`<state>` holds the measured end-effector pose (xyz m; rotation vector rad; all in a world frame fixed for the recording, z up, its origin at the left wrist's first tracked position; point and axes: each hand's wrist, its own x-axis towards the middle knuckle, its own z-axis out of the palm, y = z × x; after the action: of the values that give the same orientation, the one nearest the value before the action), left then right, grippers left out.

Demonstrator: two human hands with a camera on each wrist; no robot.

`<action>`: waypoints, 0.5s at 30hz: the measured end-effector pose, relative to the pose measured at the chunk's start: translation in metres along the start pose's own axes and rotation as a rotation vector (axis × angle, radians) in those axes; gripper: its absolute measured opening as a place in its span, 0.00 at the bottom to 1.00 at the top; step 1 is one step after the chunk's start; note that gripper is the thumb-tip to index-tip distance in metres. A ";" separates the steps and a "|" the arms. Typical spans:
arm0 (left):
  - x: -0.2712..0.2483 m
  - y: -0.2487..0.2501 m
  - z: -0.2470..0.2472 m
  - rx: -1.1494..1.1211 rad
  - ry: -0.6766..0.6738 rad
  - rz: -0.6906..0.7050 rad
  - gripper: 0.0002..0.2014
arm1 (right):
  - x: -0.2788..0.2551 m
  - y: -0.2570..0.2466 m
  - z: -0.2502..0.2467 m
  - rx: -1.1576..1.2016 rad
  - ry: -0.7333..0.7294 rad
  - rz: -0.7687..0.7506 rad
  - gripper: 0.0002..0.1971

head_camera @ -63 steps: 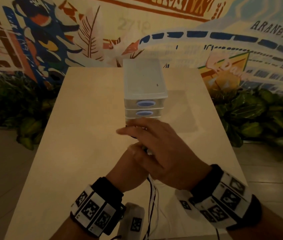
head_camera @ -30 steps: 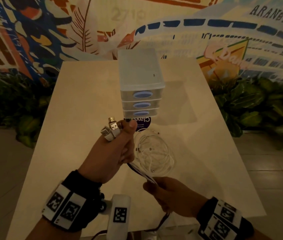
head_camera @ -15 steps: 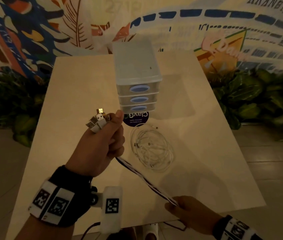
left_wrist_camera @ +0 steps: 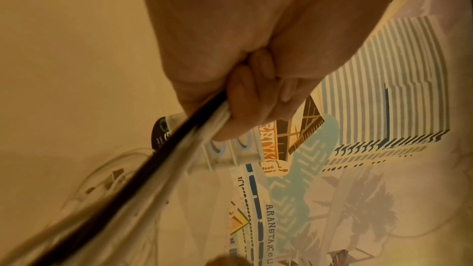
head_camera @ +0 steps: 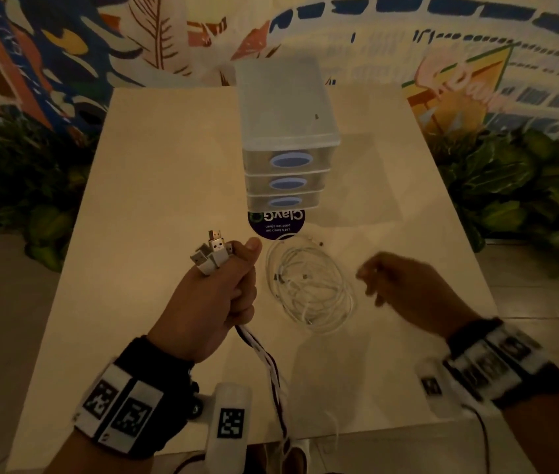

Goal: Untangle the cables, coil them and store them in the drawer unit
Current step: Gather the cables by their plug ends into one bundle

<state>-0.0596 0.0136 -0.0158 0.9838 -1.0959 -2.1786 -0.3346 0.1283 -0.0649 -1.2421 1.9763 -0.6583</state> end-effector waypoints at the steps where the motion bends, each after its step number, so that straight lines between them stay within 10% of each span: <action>1: 0.001 -0.002 0.000 -0.001 0.004 0.000 0.20 | 0.018 -0.003 0.001 -0.027 0.015 -0.003 0.06; 7: 0.003 -0.007 -0.019 0.019 0.066 -0.010 0.22 | 0.071 -0.008 0.028 -0.290 -0.029 0.079 0.13; 15: 0.010 -0.015 -0.038 0.046 0.112 -0.014 0.20 | 0.050 -0.008 0.065 -0.331 -0.061 -0.287 0.04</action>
<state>-0.0382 -0.0029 -0.0477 1.1222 -1.0940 -2.0906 -0.2938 0.0765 -0.1144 -1.7474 1.9261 -0.4299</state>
